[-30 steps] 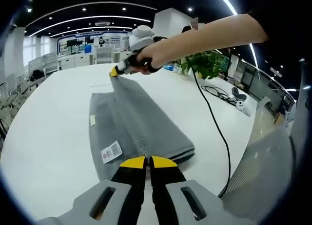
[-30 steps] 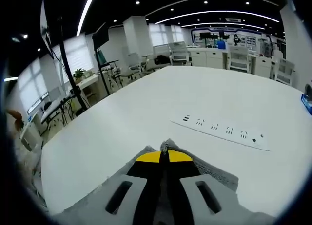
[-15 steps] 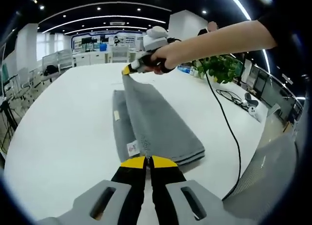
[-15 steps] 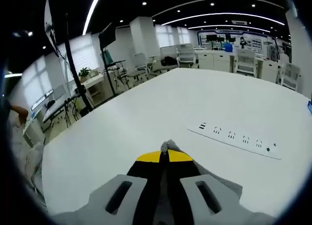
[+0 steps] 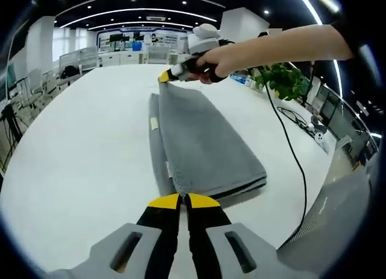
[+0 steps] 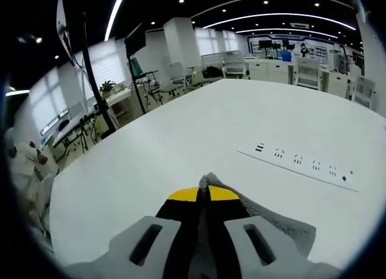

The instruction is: Fold the towel on the table until its edges align and the towel forms a compact rectangular stack.

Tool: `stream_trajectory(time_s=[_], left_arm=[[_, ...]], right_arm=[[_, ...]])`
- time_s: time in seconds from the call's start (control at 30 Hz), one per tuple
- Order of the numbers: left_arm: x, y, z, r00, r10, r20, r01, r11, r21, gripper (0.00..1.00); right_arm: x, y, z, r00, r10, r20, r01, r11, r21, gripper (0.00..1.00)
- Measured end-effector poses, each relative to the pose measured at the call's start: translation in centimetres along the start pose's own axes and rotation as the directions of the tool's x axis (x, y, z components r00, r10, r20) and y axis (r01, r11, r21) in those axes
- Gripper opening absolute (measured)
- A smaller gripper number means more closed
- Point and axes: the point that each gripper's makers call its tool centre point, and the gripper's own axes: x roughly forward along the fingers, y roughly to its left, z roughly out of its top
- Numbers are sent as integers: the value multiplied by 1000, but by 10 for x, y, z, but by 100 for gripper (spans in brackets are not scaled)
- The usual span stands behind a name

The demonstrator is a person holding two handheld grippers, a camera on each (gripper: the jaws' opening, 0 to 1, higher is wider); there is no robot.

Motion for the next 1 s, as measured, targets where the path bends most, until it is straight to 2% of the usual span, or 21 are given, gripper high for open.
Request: stream_trajectory(time_s=[0.07, 0.1, 0.13, 0.17, 0.33, 0.67, 0.8, 1.0], left_arm=[[0, 4, -3, 1000, 9, -7, -10, 1000, -9, 8], [0, 5, -3, 1000, 13, 6, -12, 1000, -28, 12], [2, 6, 0, 999, 9, 38, -6, 997, -81, 18], [2, 7, 0, 999, 5, 41, -1, 995, -98, 21], [3, 14, -1, 999, 23, 35, -19, 994, -106, 24], [12, 16, -5, 1000, 13, 22, -10, 992, -126, 22], [15, 14, -2, 1000, 8, 18, -6, 991, -131, 22], [21, 12, 5, 1000, -8, 17, 9, 994, -109, 22]], right_arm=[[1, -4, -2, 1000, 1, 0, -1, 1000, 5, 4], [-1, -2, -3, 1000, 6, -2, -6, 1000, 4, 5], [-1, -3, -6, 1000, 6, -18, -6, 1000, -6, 8], [-4, -4, -7, 1000, -2, -21, 2, 1000, -20, 10], [-9, -15, -17, 999, -25, -40, 23, 999, -39, 20], [-34, -45, -28, 995, -87, -49, 84, 995, -55, 20], [-43, -57, -33, 993, -107, -54, 105, 994, -41, 20], [-69, -77, -49, 988, -141, -61, 141, 990, -12, 20]])
